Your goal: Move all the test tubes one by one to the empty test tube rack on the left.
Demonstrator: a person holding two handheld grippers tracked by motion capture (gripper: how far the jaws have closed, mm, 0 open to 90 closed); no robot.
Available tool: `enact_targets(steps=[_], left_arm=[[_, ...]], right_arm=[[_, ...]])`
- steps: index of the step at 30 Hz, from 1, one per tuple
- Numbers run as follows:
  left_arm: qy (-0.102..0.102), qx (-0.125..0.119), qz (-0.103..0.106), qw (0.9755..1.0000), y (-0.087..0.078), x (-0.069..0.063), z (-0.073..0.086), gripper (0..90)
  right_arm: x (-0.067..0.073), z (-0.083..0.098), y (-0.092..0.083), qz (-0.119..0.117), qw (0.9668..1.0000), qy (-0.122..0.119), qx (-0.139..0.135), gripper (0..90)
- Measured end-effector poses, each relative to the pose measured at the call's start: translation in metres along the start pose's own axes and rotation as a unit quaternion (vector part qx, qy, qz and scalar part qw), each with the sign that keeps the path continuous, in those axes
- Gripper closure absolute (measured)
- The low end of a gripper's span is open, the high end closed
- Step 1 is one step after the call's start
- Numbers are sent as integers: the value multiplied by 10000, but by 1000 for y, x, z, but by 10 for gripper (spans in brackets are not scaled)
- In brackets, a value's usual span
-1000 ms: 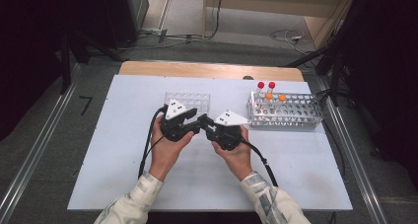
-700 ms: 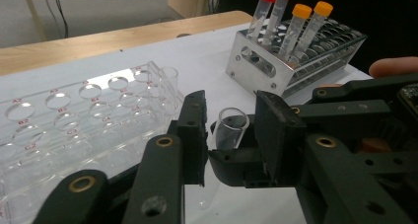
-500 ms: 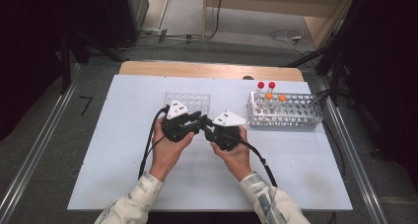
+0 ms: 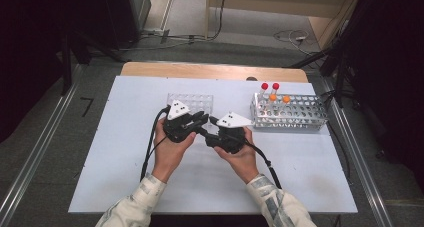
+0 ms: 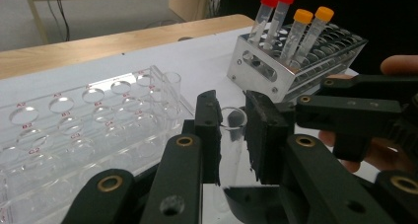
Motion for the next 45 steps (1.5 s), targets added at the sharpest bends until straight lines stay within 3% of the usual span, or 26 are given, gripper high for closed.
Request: enact_targets(steps=[3, 10, 19, 33, 45], left_arm=[[-15, -49, -35, 10000, -2, 1, -5, 775], [-37, -81, -173, 9998, -3, 7, -16, 775], [-129, -178, -433, 9988, -10, 25, -34, 775], [-82, -237, -631, 9977, -1, 36, -58, 775], [-135, -116, -747, 9970, 16, 45, -55, 774]], right_arm=[[-5, 1, -7, 102, 9999, -3, 26, 292], [-21, 11, -20, 165, 9997, 171, 59, 217], [-43, 25, -36, 295, 9990, 323, 129, 214], [-58, 33, -48, 392, 9981, 465, 96, 222], [-61, 33, -50, 389, 9980, 498, 91, 228]])
Point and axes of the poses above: each handheld gripper's, and its own axes: y roughly forward along the jaws, z roughly out of its underside, x roughly to its left, the point moved 8 cm from there along y, roughly forward along the jaws, and after that the axes turned 7 degrees about x, right-handed, at the moved point
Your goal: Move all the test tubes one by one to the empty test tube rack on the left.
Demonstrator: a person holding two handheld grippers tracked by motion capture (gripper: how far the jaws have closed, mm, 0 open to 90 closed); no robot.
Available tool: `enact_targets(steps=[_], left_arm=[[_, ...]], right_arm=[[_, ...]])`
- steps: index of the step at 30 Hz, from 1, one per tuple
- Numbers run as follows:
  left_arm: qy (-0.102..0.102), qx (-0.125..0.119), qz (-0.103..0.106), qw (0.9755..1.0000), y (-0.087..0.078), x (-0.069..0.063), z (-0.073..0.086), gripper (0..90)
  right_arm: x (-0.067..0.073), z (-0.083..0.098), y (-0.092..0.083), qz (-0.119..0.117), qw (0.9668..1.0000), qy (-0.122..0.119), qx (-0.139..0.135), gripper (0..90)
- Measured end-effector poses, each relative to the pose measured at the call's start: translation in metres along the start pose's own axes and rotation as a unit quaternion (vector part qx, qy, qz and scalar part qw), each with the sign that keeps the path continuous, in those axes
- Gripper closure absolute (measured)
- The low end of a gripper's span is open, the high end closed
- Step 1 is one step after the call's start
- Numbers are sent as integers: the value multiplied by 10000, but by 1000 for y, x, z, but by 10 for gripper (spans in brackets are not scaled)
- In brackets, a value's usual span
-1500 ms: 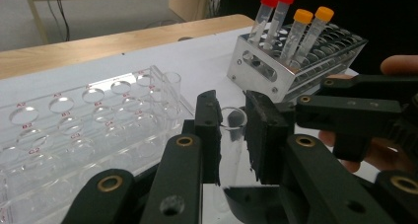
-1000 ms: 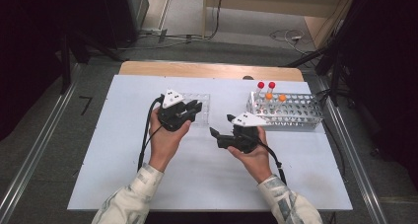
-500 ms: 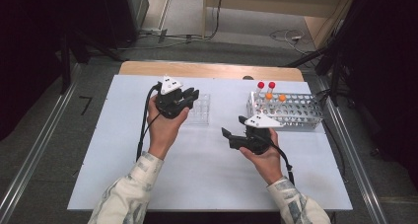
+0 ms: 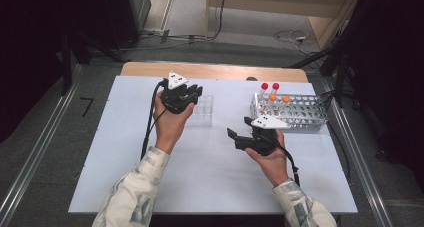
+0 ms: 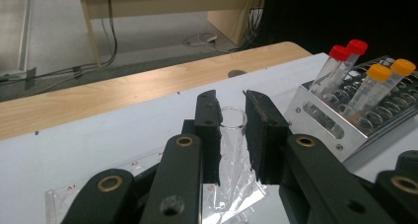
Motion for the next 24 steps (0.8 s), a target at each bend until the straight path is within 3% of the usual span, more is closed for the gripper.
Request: enact_targets(steps=[11, 24], left_arm=[[400, 253, -222, 9986, 15, -7, 17, 773], [293, 495, -212, 9981, 26, -5, 37, 745]], right_arm=[[-1, 0, -1, 7, 10000, 28, -11, 229], [-2, 1, 0, 13, 10000, 28, -3, 229]])
Point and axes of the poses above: each handheld gripper's, and its own axes: y roughly forward along the jaws, z roughly out of its underside, x roughly to its left, the point moved 8 cm from there along y, roughly forward along the jaws, and after that the axes turned 7 degrees about x, right-handed, at the moved point
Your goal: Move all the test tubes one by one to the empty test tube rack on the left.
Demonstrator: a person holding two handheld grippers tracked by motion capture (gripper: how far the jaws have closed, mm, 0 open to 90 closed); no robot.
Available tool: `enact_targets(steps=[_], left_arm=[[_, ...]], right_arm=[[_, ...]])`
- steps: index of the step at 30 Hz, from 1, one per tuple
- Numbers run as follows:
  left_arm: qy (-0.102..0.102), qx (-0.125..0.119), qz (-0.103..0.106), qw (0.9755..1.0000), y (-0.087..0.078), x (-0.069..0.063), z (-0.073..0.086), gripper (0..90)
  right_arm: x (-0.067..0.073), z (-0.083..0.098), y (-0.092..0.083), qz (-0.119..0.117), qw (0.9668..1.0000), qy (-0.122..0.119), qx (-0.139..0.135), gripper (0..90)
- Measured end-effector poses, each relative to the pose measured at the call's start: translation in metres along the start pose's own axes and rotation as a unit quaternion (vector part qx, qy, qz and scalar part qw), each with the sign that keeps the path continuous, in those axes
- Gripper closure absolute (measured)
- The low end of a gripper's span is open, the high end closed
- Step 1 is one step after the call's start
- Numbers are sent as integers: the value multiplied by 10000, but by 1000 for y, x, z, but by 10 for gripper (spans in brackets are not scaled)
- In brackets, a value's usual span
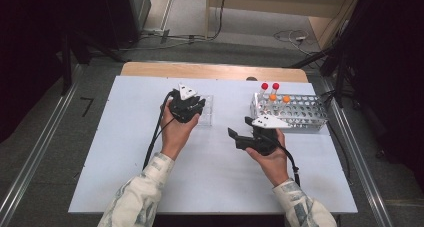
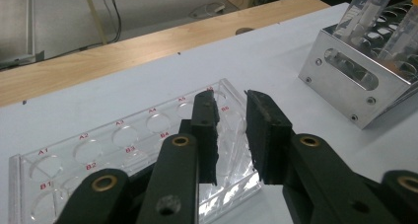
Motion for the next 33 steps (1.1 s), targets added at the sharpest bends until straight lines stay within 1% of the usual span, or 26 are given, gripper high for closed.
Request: enact_targets(steps=[5, 7, 9, 12, 14, 16, 19, 23, 25, 27, 29, 33], left_arm=[[-75, -39, 89, 9999, -3, -1, -2, 699], [-142, -60, 188, 9997, -6, -2, -3, 658], [-247, -70, 292, 9992, -9, -3, -3, 581], [-495, -133, 516, 9974, -15, -5, -3, 463], [-494, -139, 487, 9975, -18, -6, -2, 383], [-499, -136, 487, 9975, -22, -6, 0, 332], [-505, -191, 517, 9972, -27, -7, 4, 313], [-548, -207, 557, 9967, -32, -7, 11, 283], [-594, -228, 584, 9963, -34, -6, 14, 282], [-597, -184, 569, 9964, -35, -4, 19, 272], [-606, -157, 576, 9964, -36, -3, 21, 272], [-614, -178, 555, 9964, -40, 0, 24, 272]], right_arm=[[0, 0, 0, 5, 10000, 2, 1, 229], [0, -1, 0, 9, 10000, -1, -21, 229], [-1, -1, -1, 19, 10000, 12, -25, 229], [-2, -2, -2, 51, 10000, 43, -71, 229], [-3, -3, -3, 60, 9999, 38, -94, 229], [-4, -3, -3, 75, 9999, 58, -101, 228], [-7, -4, -5, 111, 9998, 99, -119, 229], [-16, -6, -10, 205, 9995, 155, -186, 229], [-24, -8, -15, 287, 9991, 220, -235, 229], [-32, -9, -19, 373, 9986, 275, -274, 229], [-41, -9, -24, 511, 9978, 307, -293, 229], [-62, -8, -34, 771, 9956, 405, -349, 229]])
Point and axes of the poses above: each handheld gripper's, and its own axes: y roughly forward along the jaws, z roughly out of its underside, x roughly to its left, the point moved 8 cm from there along y, roughly forward along the jaws, and after that the axes turned 7 degrees about x, right-handed, at the moved point
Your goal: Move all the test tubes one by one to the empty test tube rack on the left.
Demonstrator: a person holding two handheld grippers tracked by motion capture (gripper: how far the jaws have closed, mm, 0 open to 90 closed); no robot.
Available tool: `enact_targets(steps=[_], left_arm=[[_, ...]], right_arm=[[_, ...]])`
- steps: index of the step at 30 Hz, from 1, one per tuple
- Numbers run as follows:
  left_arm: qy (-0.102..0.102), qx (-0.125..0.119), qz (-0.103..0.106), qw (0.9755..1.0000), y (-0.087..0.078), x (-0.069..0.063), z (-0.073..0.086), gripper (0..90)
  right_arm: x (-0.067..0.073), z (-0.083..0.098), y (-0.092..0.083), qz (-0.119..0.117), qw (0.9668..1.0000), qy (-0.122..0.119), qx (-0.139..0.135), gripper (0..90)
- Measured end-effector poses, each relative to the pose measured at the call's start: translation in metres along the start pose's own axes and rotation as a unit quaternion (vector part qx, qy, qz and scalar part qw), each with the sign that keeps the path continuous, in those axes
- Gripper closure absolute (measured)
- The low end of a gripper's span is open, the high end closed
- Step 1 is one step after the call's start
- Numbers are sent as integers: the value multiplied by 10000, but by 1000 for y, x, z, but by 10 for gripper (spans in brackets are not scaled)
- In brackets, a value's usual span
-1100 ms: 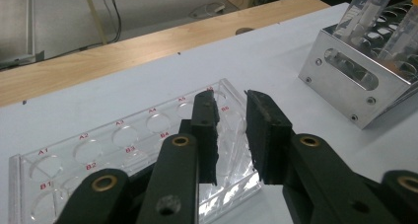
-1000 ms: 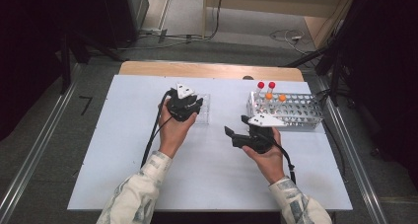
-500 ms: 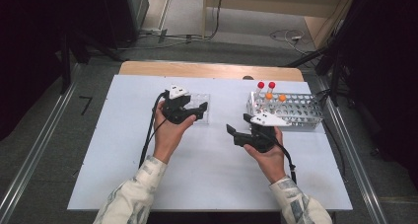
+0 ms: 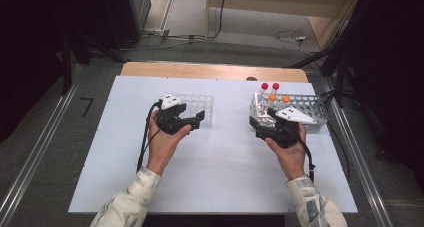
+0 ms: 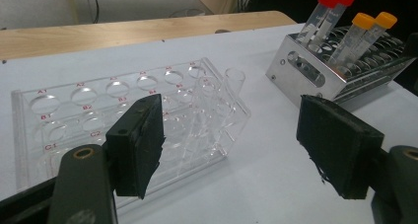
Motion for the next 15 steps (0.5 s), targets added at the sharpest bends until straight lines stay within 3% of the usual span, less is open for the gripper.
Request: enact_targets(steps=[7, 15], left_arm=[[28, 55, -21, 10000, -3, 1, 6, 272], [3, 10, 18, 10000, -6, 0, 5, 272]], right_arm=[[-37, 5, -7, 448, 9988, 202, 3, 231], [-58, 7, -5, 724, 9970, 288, 30, 233]])
Point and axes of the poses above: each handheld gripper's, and its own axes: y roughly forward along the jaws, z roughly out of its underside, x roughly to its left, the point moved 8 cm from there along y, roughly forward along the jaws, and after that the axes turned 7 degrees about x, right-handed, at the moved point
